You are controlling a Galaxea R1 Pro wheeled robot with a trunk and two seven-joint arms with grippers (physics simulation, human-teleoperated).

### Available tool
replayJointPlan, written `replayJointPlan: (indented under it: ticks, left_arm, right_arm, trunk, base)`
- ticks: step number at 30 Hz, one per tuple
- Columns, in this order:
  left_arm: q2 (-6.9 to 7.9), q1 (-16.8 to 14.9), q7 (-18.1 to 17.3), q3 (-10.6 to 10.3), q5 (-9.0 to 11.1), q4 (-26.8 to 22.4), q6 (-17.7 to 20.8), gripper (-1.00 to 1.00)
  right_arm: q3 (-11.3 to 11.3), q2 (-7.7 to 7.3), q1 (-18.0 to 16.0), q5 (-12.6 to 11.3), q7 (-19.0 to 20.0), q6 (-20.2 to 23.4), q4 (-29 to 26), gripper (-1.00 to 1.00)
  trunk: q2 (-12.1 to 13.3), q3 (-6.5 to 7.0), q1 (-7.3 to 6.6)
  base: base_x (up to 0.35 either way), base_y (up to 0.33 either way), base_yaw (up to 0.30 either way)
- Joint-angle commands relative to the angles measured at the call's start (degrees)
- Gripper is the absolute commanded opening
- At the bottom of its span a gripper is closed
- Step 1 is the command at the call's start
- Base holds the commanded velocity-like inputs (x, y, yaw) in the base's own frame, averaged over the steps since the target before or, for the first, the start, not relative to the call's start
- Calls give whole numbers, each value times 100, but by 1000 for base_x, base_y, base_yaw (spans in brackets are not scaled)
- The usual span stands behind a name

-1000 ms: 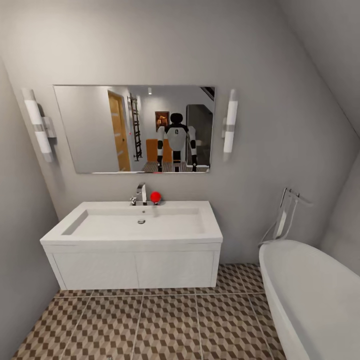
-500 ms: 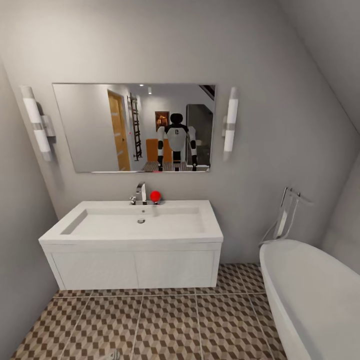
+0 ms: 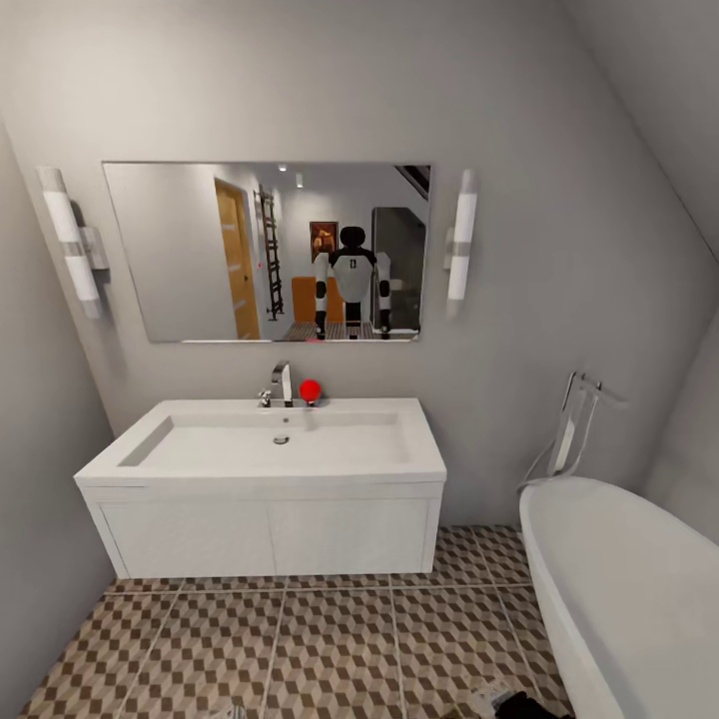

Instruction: Take the four mousetraps from the cabinet in the bathroom and place them on the bathroom floor. Make sure all four end up on the same floor surface, and ensure that at least two of them are either under or directly next to the same bathroom sink.

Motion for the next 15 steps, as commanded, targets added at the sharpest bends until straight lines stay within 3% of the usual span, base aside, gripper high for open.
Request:
replayJointPlan:
  ticks: [1,4,5,7,12,15]
  left_arm:
    - [-2,-4,36,28,17,-14,60,-100]
    - [-2,-15,44,27,13,-16,230,-100]
    - [-8,-110,51,29,15,-54,415,-100]
    - [-23,-264,52,31,12,-130,519,-100]
    - [-42,-541,53,33,9,-227,621,-100]
    - [-106,-780,56,32,8,-260,652,-100]
  right_arm:
    - [45,41,-14,-31,-64,64,-30,-100]
    - [45,171,-71,-322,-279,144,-73,-100]
    - [46,250,-224,-652,-381,243,-94,-100]
    - [46,280,-389,-809,-417,347,-97,-100]
    - [46,306,-627,-947,-447,507,-100,-100]
    - [46,398,-816,-1035,-460,559,-100,-100]
  trunk:
    - [-50,-29,24]
    - [-170,-83,90]
    - [-210,-100,112]
    - [-291,-136,156]
    - [-491,-226,266]
    - [-612,-280,332]
  base:
    - [0,0,0]
    - [0,0,0]
    - [0,0,0]
    - [0,0,0]
    - [0,0,0]
    - [0,0,0]
